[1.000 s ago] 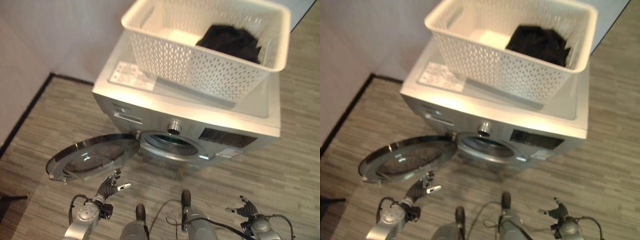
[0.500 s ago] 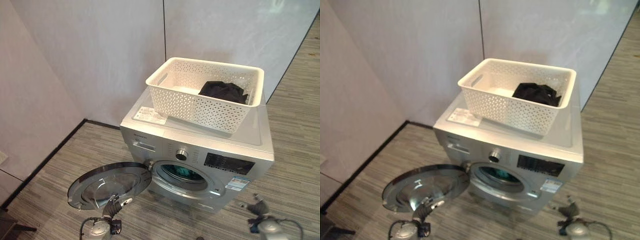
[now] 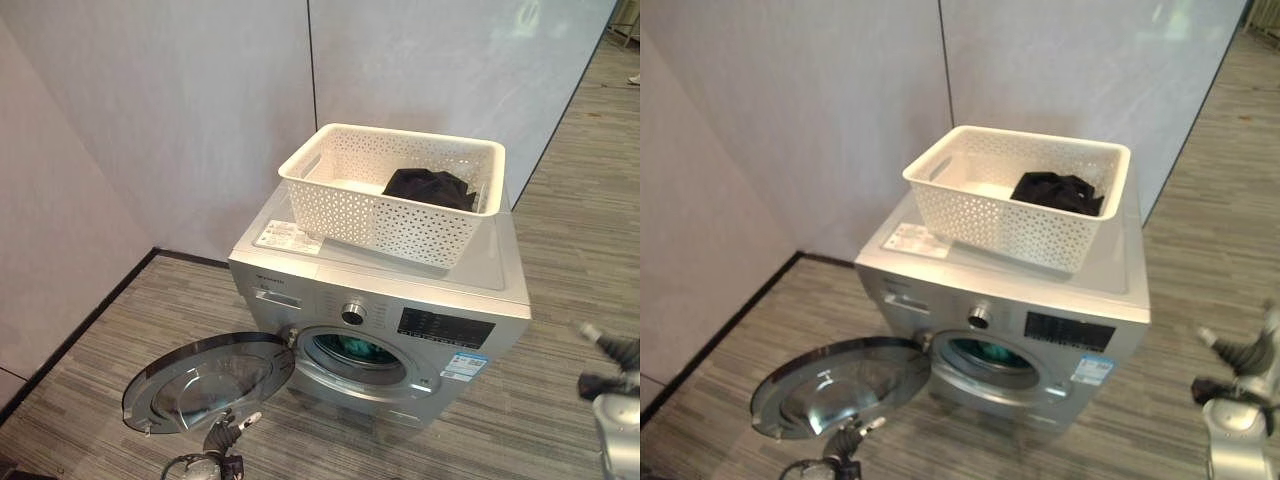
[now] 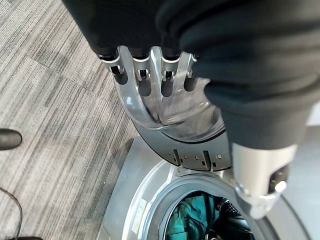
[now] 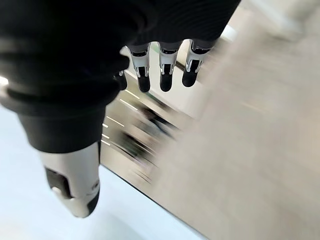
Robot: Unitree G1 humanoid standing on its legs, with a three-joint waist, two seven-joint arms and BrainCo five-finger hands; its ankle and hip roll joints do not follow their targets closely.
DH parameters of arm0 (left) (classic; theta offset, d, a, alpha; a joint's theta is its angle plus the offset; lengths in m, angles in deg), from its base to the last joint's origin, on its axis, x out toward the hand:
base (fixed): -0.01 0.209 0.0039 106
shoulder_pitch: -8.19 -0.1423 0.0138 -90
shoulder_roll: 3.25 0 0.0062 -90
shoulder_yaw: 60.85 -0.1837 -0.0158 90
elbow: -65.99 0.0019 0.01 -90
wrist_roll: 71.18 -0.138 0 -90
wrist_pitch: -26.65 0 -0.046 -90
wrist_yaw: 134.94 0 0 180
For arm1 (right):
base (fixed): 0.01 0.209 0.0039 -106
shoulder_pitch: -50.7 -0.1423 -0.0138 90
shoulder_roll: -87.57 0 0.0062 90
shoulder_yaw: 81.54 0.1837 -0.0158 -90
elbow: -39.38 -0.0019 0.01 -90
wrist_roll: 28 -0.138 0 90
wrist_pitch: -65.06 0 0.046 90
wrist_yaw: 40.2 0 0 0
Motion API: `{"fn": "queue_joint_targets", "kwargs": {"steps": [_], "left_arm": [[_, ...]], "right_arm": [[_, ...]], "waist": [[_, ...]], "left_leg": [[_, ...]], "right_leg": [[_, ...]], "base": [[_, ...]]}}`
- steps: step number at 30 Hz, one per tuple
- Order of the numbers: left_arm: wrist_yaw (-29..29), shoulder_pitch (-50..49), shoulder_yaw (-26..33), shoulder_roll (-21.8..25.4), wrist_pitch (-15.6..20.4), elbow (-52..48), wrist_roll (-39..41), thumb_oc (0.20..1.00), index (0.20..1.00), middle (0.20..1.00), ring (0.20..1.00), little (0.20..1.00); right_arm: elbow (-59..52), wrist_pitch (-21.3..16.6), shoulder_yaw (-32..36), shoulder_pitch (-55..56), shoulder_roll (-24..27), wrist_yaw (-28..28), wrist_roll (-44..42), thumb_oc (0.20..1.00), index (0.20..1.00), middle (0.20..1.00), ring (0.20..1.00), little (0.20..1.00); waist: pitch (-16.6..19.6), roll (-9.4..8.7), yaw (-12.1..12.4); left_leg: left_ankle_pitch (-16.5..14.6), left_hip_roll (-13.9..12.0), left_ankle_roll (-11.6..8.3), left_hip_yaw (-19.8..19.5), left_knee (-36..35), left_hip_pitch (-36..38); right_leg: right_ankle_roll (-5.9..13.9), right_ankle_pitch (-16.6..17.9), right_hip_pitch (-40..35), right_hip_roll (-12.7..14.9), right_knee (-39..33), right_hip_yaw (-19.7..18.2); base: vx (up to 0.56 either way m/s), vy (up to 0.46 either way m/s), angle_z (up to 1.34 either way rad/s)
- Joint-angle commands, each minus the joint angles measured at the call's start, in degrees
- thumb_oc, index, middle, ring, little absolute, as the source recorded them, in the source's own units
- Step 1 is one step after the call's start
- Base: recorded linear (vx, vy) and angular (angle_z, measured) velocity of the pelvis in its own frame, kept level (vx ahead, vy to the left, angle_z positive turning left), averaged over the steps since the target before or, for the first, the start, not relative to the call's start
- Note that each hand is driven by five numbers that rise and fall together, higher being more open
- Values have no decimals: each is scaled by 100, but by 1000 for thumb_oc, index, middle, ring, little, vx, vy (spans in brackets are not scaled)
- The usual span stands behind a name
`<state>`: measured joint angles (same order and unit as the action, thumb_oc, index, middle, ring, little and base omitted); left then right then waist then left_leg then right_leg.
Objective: Grab the laundry basket,head to the washer,open it,put in the laundry and shut it.
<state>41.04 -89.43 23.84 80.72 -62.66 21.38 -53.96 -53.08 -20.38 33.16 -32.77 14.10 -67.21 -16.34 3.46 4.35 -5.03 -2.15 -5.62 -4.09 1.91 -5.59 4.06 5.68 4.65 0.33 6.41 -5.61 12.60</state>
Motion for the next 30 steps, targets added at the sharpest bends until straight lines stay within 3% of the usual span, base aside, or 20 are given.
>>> {"fn": "queue_joint_targets", "kwargs": {"steps": [1, 3, 5, 8, 12, 14, 15, 20, 21, 25, 30], "left_arm": [[-53, 622, -286, 312, 205, 415, -346, 1000, 1000, 1000, 1000, 1000], [-23, 653, -339, 328, 220, 426, -402, 1000, 1000, 1000, 1000, 1000], [45, 665, -490, 396, 274, 461, -443, 1000, 1000, 1000, 1000, 1000], [64, 636, -570, 439, 301, 463, -378, 1000, 1000, 1000, 1000, 1000], [146, 625, -692, 453, 298, 589, -178, 1000, 1000, 1000, 1000, 1000], [222, 584, -673, 481, 285, 620, -109, 1000, 1000, 1000, 1000, 1000], [288, 543, -595, 486, 270, 721, 57, 1000, 1000, 1000, 1000, 1000], [387, 477, -541, 517, 264, 666, 343, 1000, 1000, 1000, 1000, 1000], [449, 449, -545, 588, 246, 642, 487, 1000, 1000, 1000, 1000, 1000], [578, 400, -496, 628, 228, 498, 822, 1000, 1000, 1000, 1000, 1000], [638, 334, -378, 597, 208, 241, 1400, 1000, 1000, 1000, 1000, 1000]], "right_arm": [[-183, -511, 6, -1128, 827, -6, 321, 1000, 1000, 1000, 1000, 1000], [-75, -542, -169, -1358, 1054, 88, 224, 1000, 1000, 1000, 1000, 1000], [432, -582, -857, -2038, 1830, 458, 64, 1000, 1000, 1000, 1000, 1000], [893, -631, -1534, -2712, 2176, 721, -237, 1000, 1000, 1000, 1000, 1000], [2026, -535, -3139, -4356, 2745, 1430, -711, 1000, 1000, 1000, 1000, 1000], [2278, -433, -3970, -4933, 3201, 1911, -248, 1000, 1000, 1000, 1000, 1000], [2650, -496, -4695, -5432, 3507, 2232, -117, 1000, 1000, 1000, 1000, 1000], [3264, -440, -5570, -6266, 3621, 2746, -633, 1000, 1000, 1000, 1000, 1000], [3344, -429, -5917, -6454, 3752, 3144, -923, 1000, 1000, 1000, 1000, 1000], [3705, -405, -7039, -7186, 3835, 3735, -1108, 1000, 1000, 1000, 1000, 1000], [3721, -340, -7537, -7481, 3950, 4031, -1065, 1000, 1000, 1000, 1000, 1000]], "waist": [[-55, -405, 216], [-54, -437, 253], [-69, -569, 394], [-84, -654, 473], [-132, -820, 596], [-172, -925, 666], [-193, -998, 701], [-234, -1070, 709], [-255, -1176, 731], [-326, -1282, 738], [-406, -1312, 739]], "left_leg": [[-168, 20, 205, 147, 59, -181], [-154, 20, 204, 160, 59, -193], [-136, 6, 194, 181, 59, -198], [-115, -3, 183, 183, 59, -208], [-56, -27, 145, 177, 59, -255], [-17, -41, 125, 157, 59, -289], [10, -49, 105, 140, 59, -323], [73, -81, 75, 69, 59, -413], [102, -109, 52, 51, 59, -459], [175, -168, 4, 37, 59, -584], [233, -200, -23, 31, 59, -687]], "right_leg": [[248, -489, -72, 201, 61, -98], [248, -471, -58, 203, 61, -98], [248, -456, -49, 192, 61, -93], [237, -449, -52, 186, 61, -90], [222, -435, -33, 173, 61, -48], [212, -428, -24, 166, 61, -24], [208, -431, -14, 156, 61, 11], [196, -432, 11, 136, 61, 67], [195, -432, 33, 123, 61, 90], [189, -430, 132, 83, 61, 113], [184, -405, 223, 65, 61, 128]], "base": [[-31, 18, -4], [-27, 13, -15], [-37, -4, -8], [-22, -11, 1], [-26, -8, -1], [-40, -7, 8], [-31, -4, 9], [-22, -11, 16], [-26, -19, 5], [-8, -5, 0], [0, 0, 0]]}}
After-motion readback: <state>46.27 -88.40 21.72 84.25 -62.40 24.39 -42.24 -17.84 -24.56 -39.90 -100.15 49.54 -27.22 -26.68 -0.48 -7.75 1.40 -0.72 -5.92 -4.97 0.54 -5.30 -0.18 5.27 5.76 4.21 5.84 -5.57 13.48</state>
